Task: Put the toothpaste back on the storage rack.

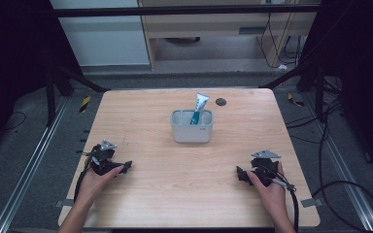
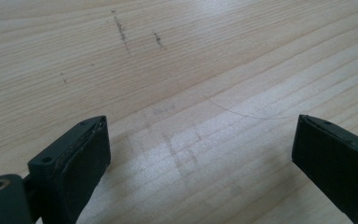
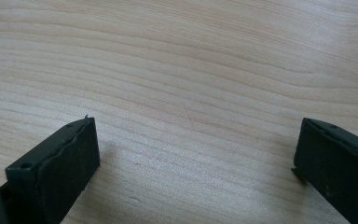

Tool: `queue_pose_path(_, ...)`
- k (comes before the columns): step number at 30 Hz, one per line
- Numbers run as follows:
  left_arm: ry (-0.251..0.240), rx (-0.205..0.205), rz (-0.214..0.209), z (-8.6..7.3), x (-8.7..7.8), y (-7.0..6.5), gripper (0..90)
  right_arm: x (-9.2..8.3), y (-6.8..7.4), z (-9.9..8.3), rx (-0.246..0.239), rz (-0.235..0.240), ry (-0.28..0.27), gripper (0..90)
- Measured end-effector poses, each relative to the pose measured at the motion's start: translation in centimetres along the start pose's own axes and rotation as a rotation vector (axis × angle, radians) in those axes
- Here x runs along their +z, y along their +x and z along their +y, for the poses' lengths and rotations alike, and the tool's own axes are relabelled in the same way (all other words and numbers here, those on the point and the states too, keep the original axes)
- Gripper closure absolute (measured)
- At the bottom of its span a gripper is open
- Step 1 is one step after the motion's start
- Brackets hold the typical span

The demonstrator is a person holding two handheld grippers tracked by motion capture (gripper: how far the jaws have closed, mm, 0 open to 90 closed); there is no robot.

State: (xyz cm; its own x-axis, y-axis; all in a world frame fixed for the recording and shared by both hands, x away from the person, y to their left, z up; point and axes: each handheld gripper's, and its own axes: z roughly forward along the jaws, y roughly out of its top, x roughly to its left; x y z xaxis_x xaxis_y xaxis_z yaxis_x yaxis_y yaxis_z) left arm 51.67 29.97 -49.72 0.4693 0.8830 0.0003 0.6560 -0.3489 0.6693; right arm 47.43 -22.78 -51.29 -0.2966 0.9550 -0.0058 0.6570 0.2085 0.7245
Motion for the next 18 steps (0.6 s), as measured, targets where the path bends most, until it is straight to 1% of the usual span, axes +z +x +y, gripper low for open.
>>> queue_pose_path(3, 0.000, -0.011, 0.004, 0.0, 0.4, 0.3, 3.8, 0.0, 0.0, 0.0, 0.000, 0.000, 0.000, 0.5)
queue_pose_path(5, -0.008, -0.004, 0.015, 0.0, 0.6, 0.4, 3.3, 0.0, 0.0, 0.0, 0.001, -0.001, 0.000, 0.5)
queue_pose_path(7, -0.021, -0.006, 0.019, 0.0, 0.7, 0.4, 3.4, 0.0, 0.0, 0.0, 0.000, 0.000, 0.000, 0.5)
queue_pose_path(8, -0.027, 0.006, 0.029, -0.1, 0.8, 0.4, 3.3, 0.0, 0.0, 0.0, 0.000, 0.000, 0.000, 0.5)
queue_pose_path(11, -0.067, -0.004, 0.032, -0.4, 1.0, 0.5, 1.4, 0.0, 0.0, 0.0, 0.000, 0.000, 0.000, 0.5)
queue_pose_path(15, -0.069, -0.014, 0.034, -0.3, 1.1, 0.7, 1.5, 0.0, 0.0, 0.0, 0.001, 0.001, 0.000, 0.4)
queue_pose_path(18, -0.067, -0.013, 0.035, -0.3, 1.1, 0.7, 1.2, 0.1, -0.1, 0.1, 0.006, 0.001, 0.000, 0.3)
